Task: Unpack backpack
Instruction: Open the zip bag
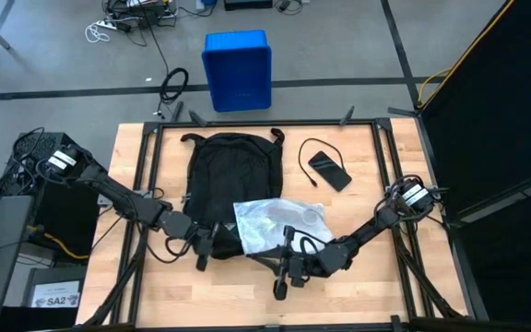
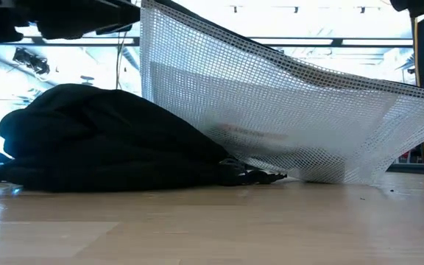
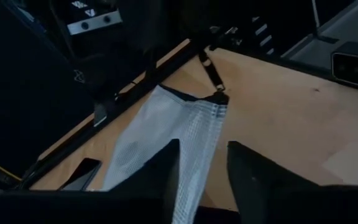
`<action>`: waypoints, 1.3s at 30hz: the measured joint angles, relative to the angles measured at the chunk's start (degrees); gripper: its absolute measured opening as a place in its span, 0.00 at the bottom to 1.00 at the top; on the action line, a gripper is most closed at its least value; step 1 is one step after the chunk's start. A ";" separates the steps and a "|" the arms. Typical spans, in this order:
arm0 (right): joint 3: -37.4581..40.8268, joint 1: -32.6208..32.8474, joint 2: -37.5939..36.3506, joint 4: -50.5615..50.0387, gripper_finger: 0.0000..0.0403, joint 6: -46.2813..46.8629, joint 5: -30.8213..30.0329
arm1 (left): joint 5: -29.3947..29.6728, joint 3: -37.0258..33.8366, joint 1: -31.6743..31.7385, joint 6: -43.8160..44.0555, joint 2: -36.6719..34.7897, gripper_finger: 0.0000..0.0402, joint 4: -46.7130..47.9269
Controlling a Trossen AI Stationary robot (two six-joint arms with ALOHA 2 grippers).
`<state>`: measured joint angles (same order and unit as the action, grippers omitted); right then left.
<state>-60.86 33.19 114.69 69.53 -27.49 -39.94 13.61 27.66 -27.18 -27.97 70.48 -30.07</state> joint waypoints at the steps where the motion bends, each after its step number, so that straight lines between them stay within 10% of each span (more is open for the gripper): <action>1: 0.00 -0.03 0.00 -0.01 0.00 0.01 0.00 | 0.02 0.00 0.00 0.02 0.00 0.32 -0.15; 22: 0.00 -0.44 -0.02 -0.01 0.00 0.12 -0.14 | 0.29 6.33 0.08 -0.29 12.66 0.48 -7.42; 39: 0.00 -0.44 -0.02 -0.04 0.00 0.12 -0.09 | 3.43 6.95 0.17 -3.43 13.27 0.16 -6.63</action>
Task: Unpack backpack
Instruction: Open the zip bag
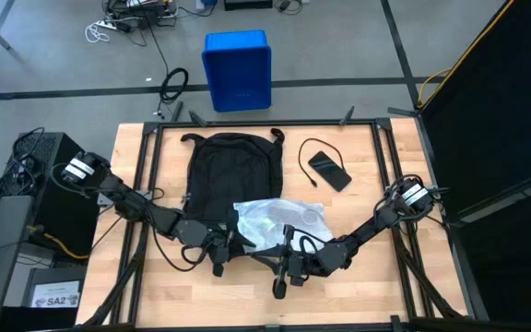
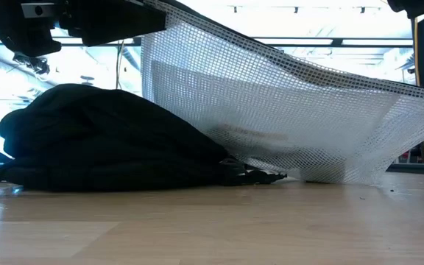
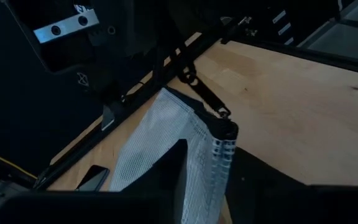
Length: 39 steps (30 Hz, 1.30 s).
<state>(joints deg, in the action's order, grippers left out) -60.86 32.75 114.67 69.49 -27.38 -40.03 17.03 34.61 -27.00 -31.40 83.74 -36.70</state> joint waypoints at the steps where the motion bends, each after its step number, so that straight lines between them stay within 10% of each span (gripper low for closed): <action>1: 0.00 0.00 0.00 0.00 0.00 0.00 0.00 | 0.00 0.00 0.00 0.00 0.00 0.14 -0.28; 39: 0.00 0.00 0.00 -0.33 0.00 0.00 0.02 | -0.65 0.00 -0.49 0.09 -0.07 0.24 -2.87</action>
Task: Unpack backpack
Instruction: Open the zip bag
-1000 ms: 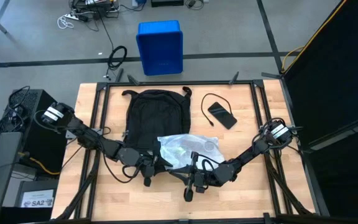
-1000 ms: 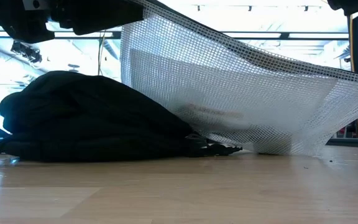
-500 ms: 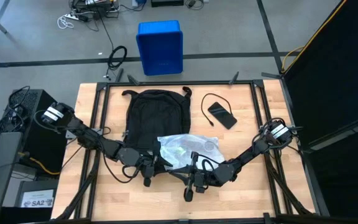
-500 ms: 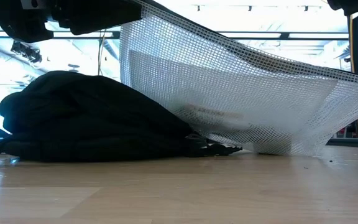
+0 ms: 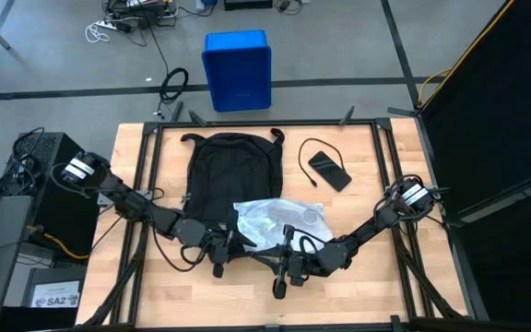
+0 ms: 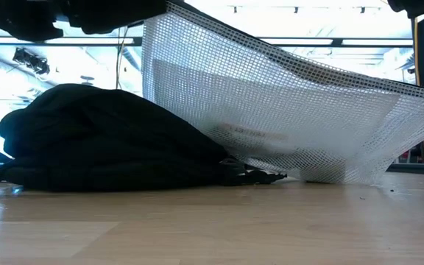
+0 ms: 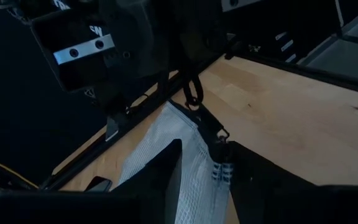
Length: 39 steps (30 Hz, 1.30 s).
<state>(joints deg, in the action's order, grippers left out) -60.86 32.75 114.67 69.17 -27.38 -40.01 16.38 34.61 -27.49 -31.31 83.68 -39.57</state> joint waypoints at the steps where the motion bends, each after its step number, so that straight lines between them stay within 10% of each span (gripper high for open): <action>1: 0.00 0.00 0.00 -0.02 0.00 0.00 0.00 | 0.00 0.00 -0.03 0.00 0.00 0.24 0.02; 39: -0.09 2.16 0.00 -4.81 0.14 -1.94 -6.36 | 2.98 0.00 -0.06 -3.19 0.00 0.00 1.70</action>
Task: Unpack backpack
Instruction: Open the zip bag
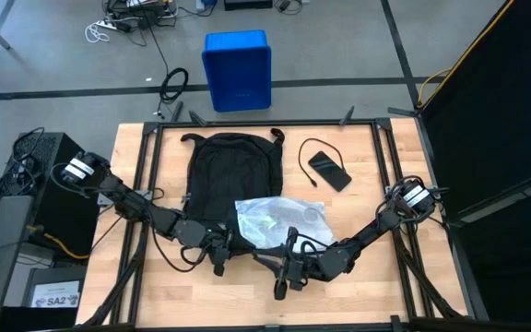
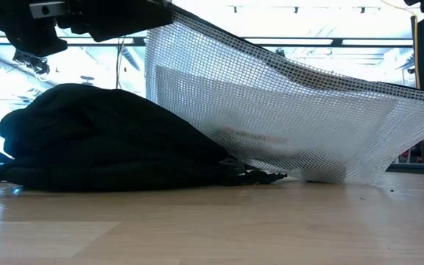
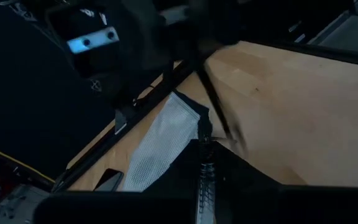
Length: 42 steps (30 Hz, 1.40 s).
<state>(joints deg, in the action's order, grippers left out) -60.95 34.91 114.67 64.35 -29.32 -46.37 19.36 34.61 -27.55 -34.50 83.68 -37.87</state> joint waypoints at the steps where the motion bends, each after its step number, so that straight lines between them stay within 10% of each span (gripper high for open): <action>1: 0.00 0.16 0.00 -0.72 0.16 0.74 -0.13 | 0.03 0.00 0.00 0.00 0.00 0.00 -0.01; 18: 0.07 0.73 -0.02 -11.15 0.37 22.24 0.93 | 6.61 0.00 0.00 -0.22 0.00 0.00 -0.53; 42: -4.69 5.29 0.07 -50.46 0.14 52.09 -6.38 | 7.53 0.00 0.06 -0.09 0.00 0.00 -2.07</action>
<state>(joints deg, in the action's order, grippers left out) -65.64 40.20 114.74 13.89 22.78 -52.75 26.89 34.61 -27.49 -34.59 83.68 -39.94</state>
